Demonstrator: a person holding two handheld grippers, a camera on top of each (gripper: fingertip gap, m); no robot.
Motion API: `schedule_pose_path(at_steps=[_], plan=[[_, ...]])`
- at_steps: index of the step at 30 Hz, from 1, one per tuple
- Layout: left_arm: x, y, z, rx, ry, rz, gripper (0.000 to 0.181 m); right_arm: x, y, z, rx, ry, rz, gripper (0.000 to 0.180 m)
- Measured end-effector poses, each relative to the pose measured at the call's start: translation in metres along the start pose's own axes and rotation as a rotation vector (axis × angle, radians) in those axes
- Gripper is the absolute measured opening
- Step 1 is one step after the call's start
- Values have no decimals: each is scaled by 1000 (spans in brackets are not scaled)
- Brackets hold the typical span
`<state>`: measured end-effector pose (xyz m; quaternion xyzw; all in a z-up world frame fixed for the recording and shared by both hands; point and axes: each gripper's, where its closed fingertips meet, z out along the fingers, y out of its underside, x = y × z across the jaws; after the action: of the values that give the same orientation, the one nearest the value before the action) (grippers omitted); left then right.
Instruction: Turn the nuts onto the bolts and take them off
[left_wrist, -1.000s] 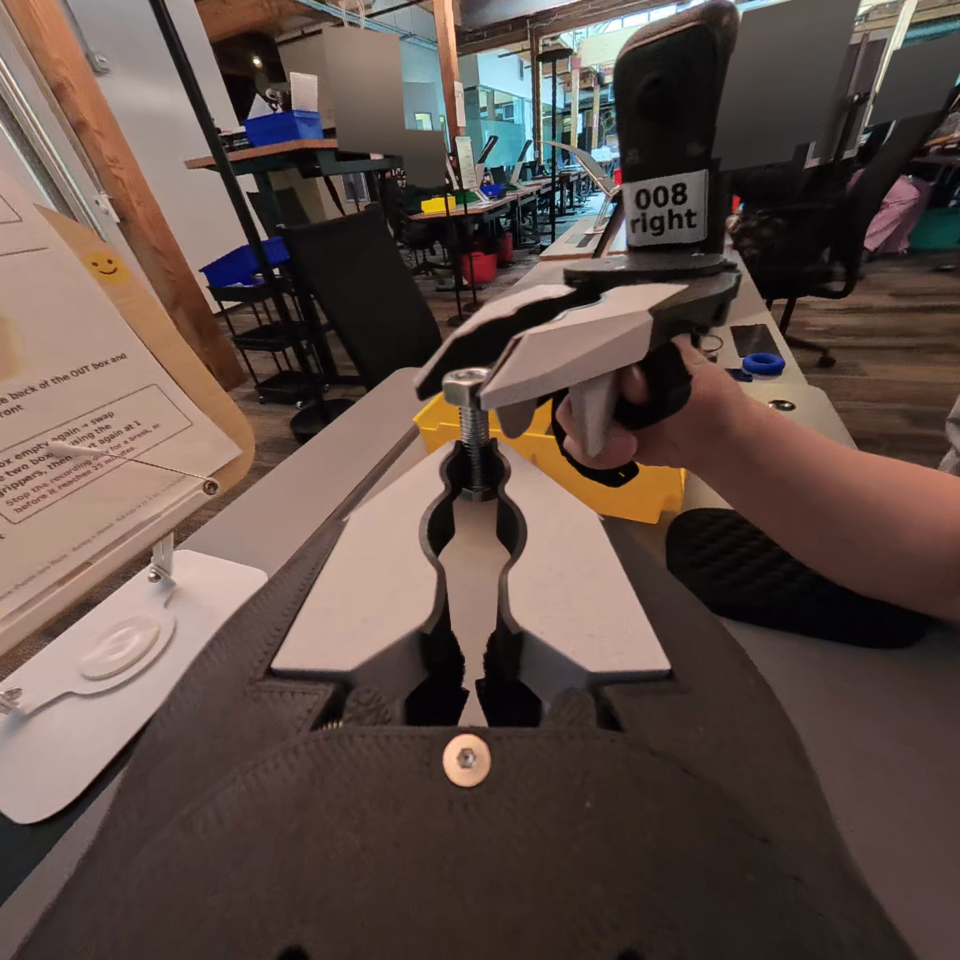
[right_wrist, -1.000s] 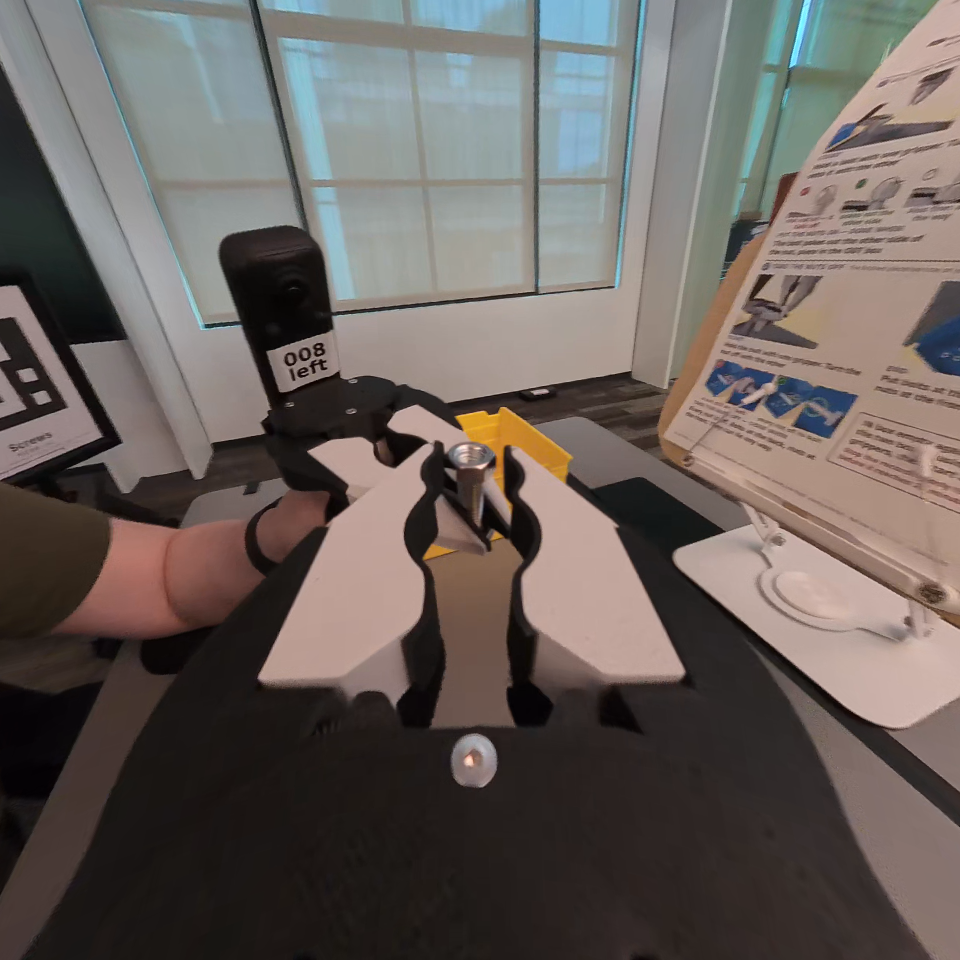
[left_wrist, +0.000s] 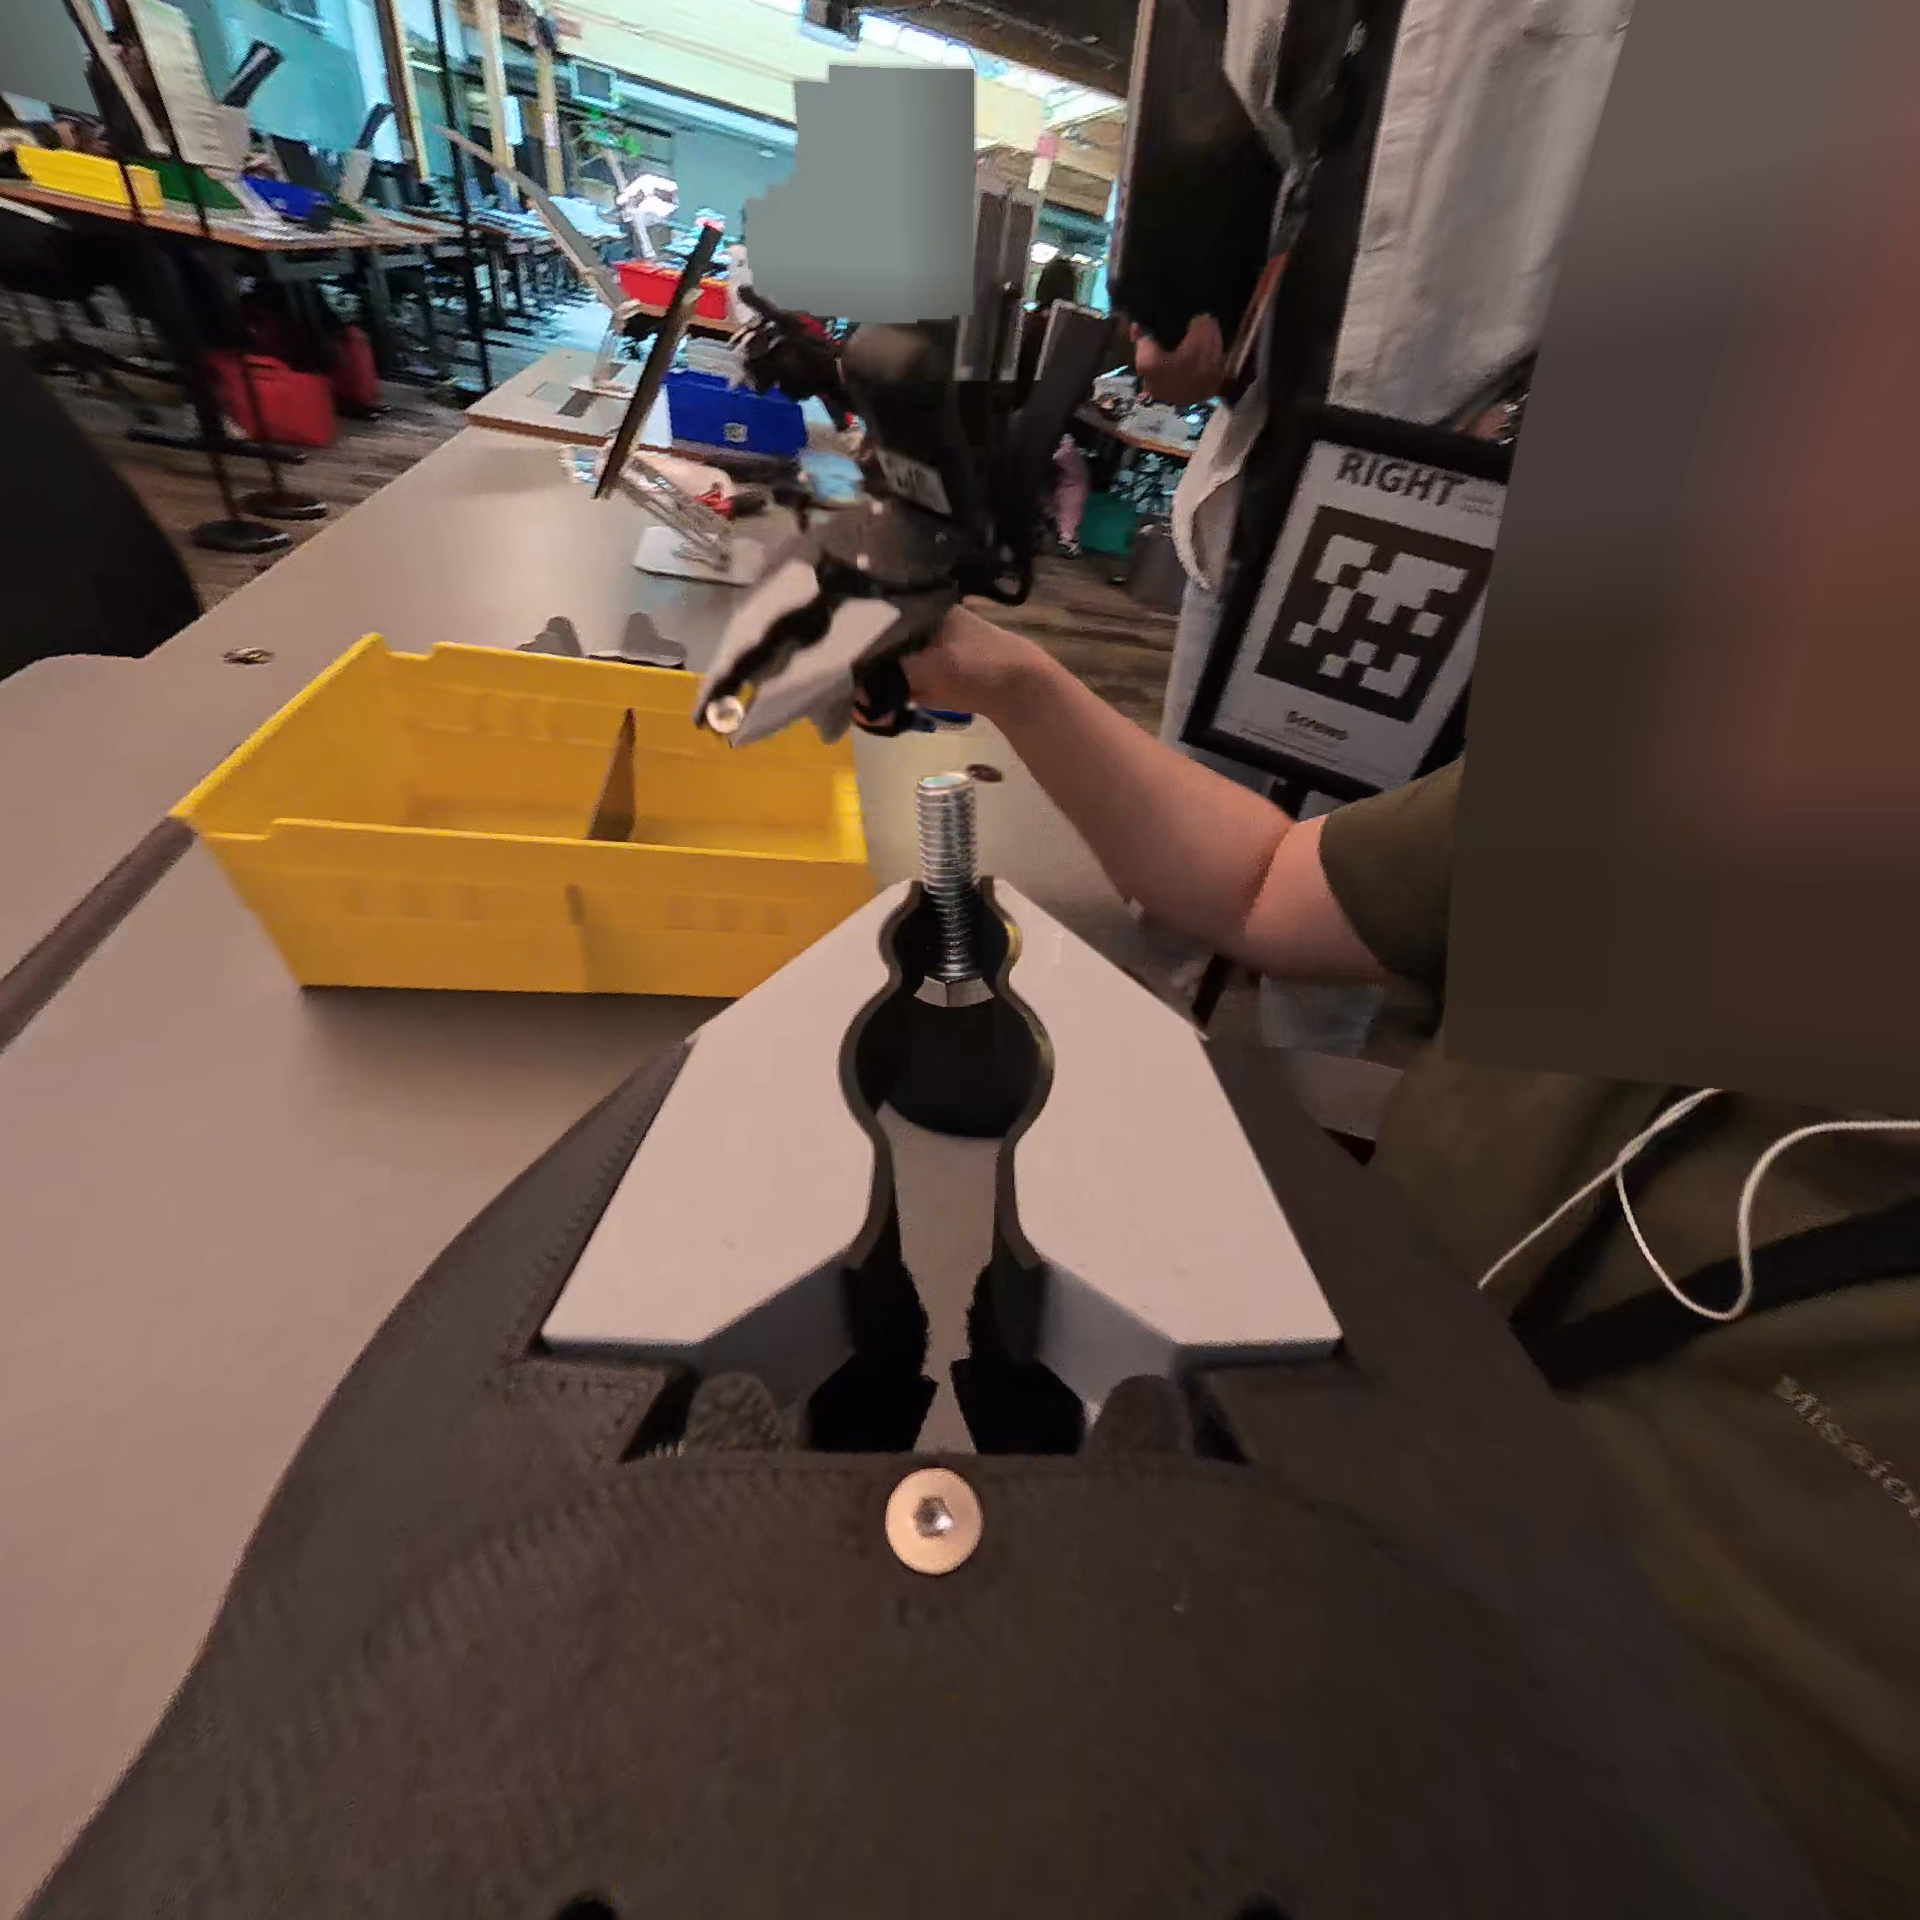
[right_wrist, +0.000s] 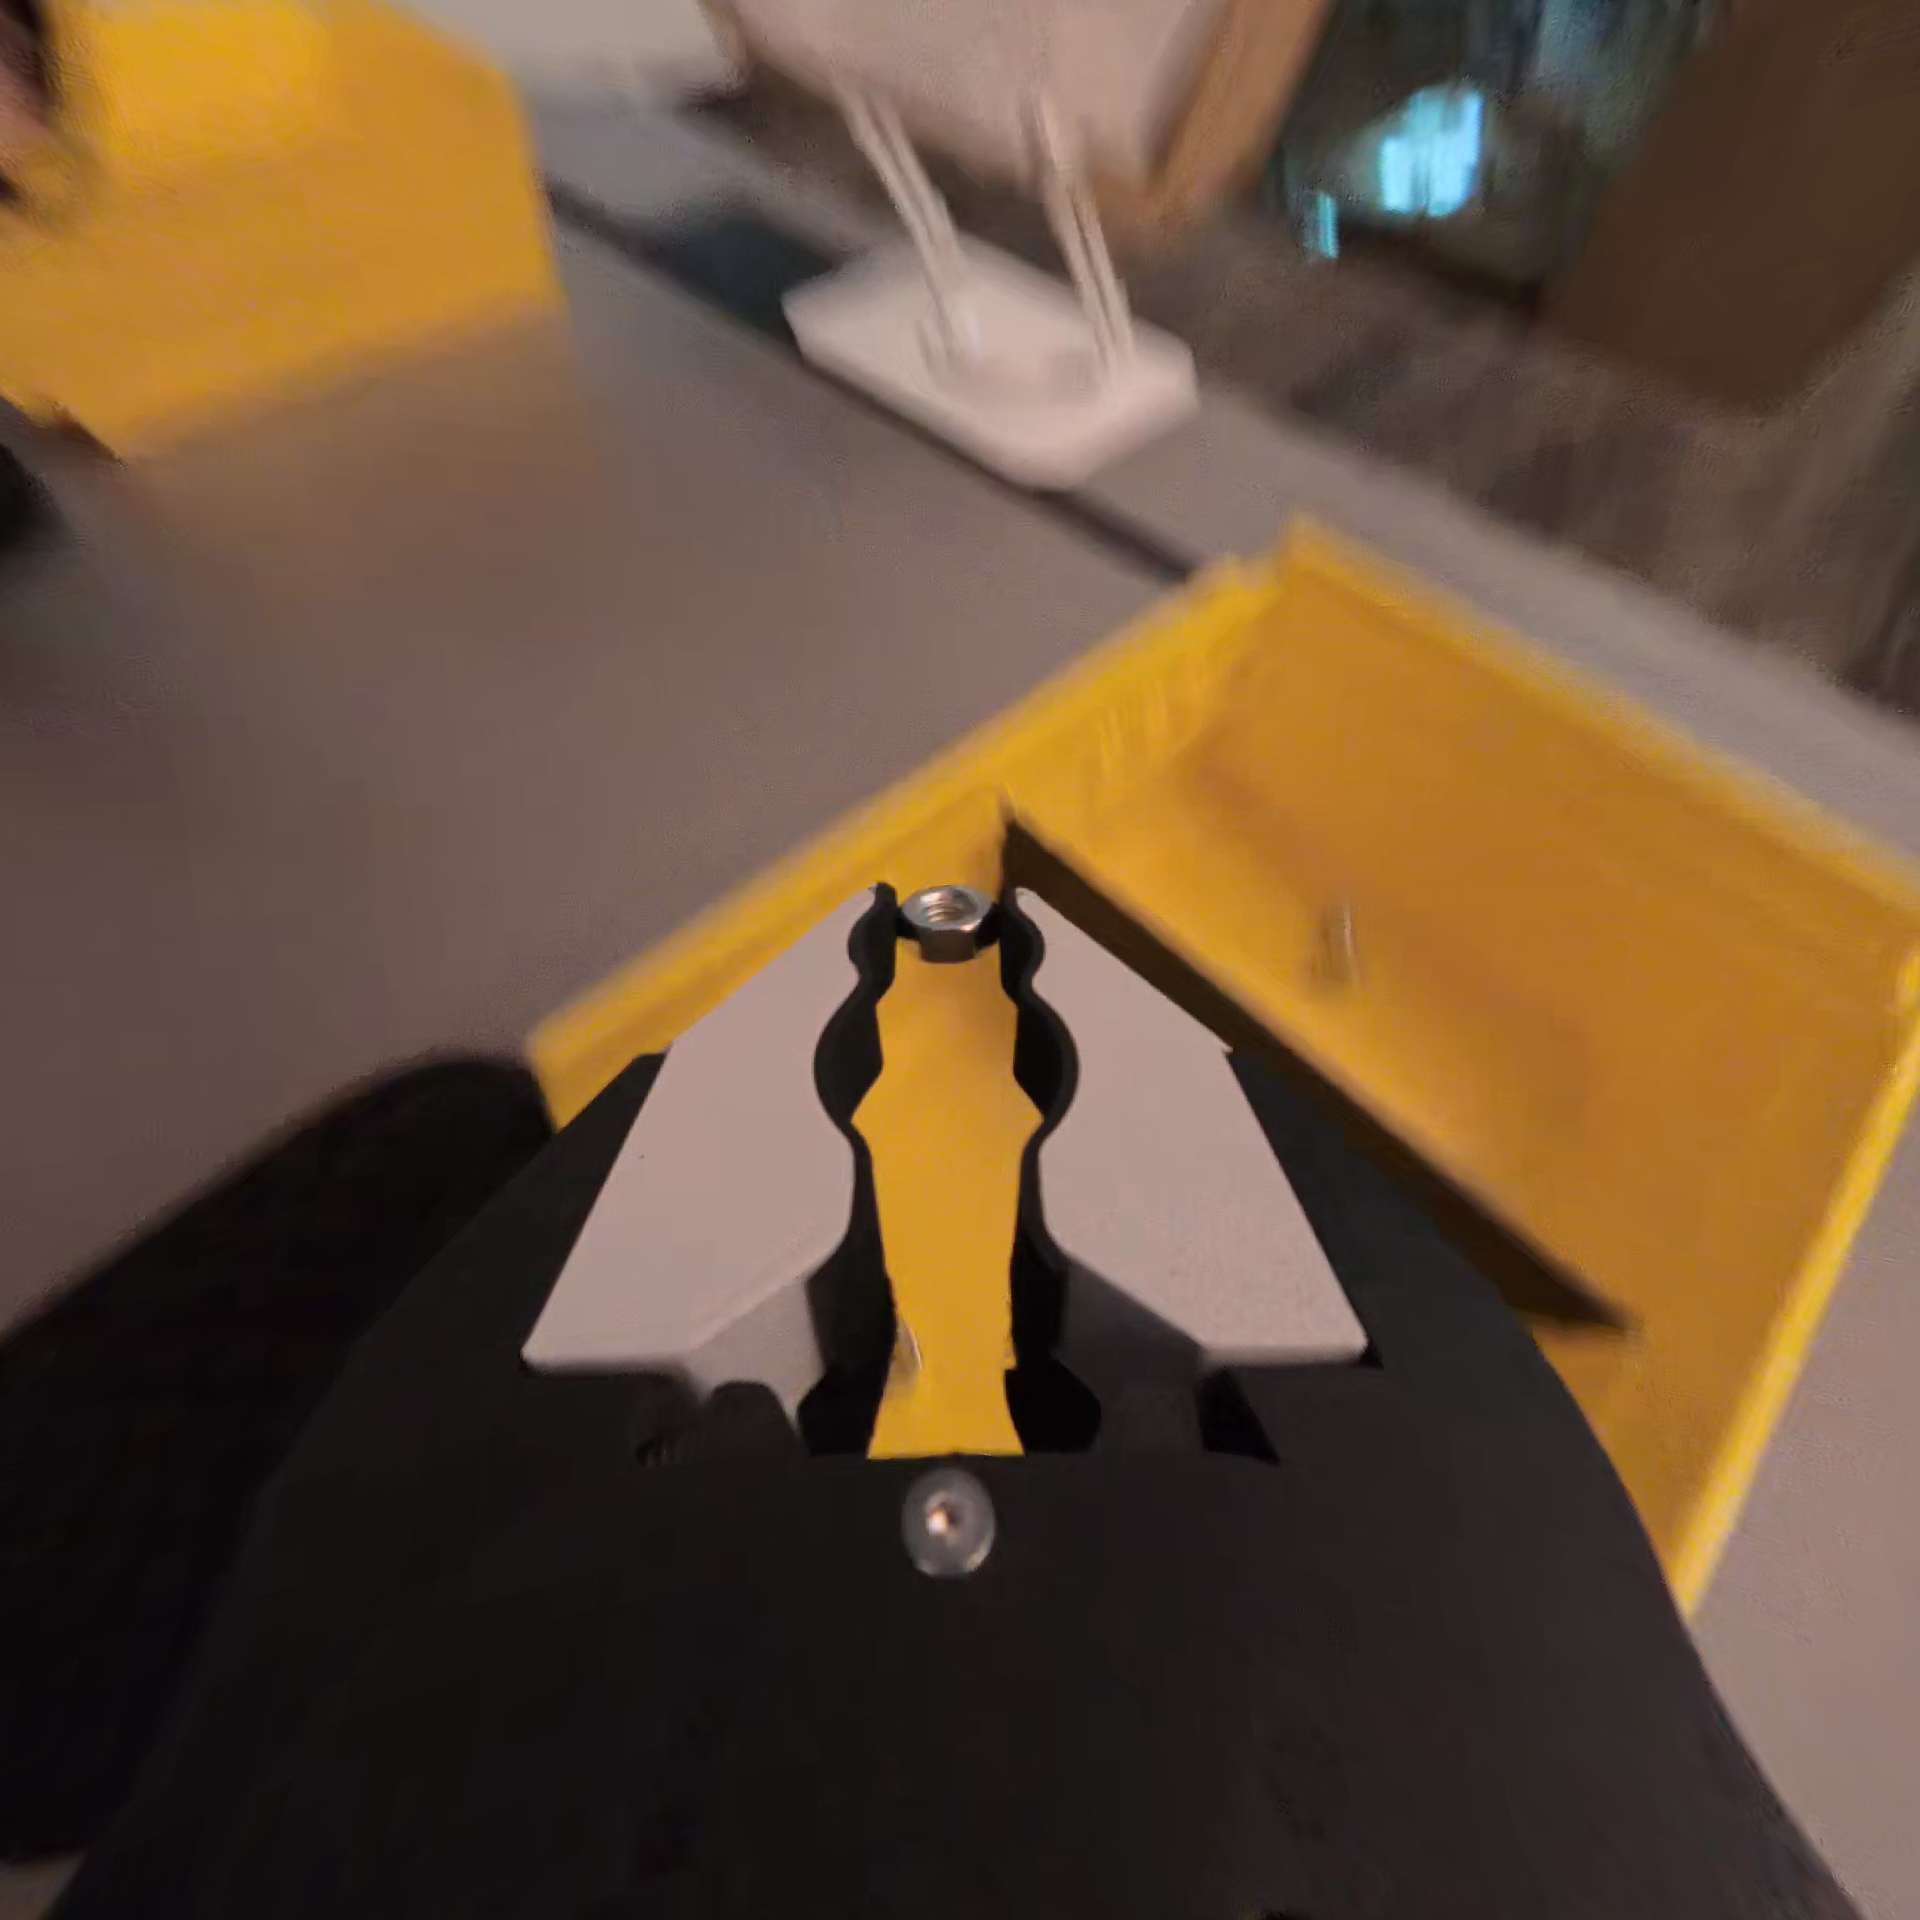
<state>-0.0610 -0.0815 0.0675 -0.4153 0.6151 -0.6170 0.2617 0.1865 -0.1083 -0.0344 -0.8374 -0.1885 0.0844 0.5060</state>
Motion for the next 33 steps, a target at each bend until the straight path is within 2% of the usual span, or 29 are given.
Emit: schedule_pose_path(at_steps=[2, 4, 7, 9, 11, 14, 17, 19, 25, 33], plan=[[-5, 3, 1, -15, -25, 10, 7, 13, 53, 7, -199, 38, 29, 18], [-10, 6, 2, -22, -45, 8, 7, 16, 83, 14, -354, 43, 7, 19], [-17, 12, 5, -33, -55, -12, 7, 17, 101, 26, -486, 19, -24, 21], [-27, 17, 4, -42, -86, -22, 7, 28, 101, 26, -514, 45, -28, 25], [-37, 22, 1, -51, -117, -33, 7, 30, 84, 24, -438, 48, -10, 28], [-56, 31, -1, -76, -201, -53, 7, 15, 34, 21, -217, 56, 2, 32], [-63, 40, 3, -95, -233, -57, 7, -23, -29, 23, 34, 26, 22, 32], [-57, 41, 8, -92, -202, -55, 7, -52, -58, 28, 123, -28, 15, 32], [-48, 43, 18, -108, -183, -38, 7, -108, -101, 44, 159, -195, -22, 34], [-42, 22, 14, -22, -216, -17, 7, -130, -161, 60, 214, -259, -127, 44]])
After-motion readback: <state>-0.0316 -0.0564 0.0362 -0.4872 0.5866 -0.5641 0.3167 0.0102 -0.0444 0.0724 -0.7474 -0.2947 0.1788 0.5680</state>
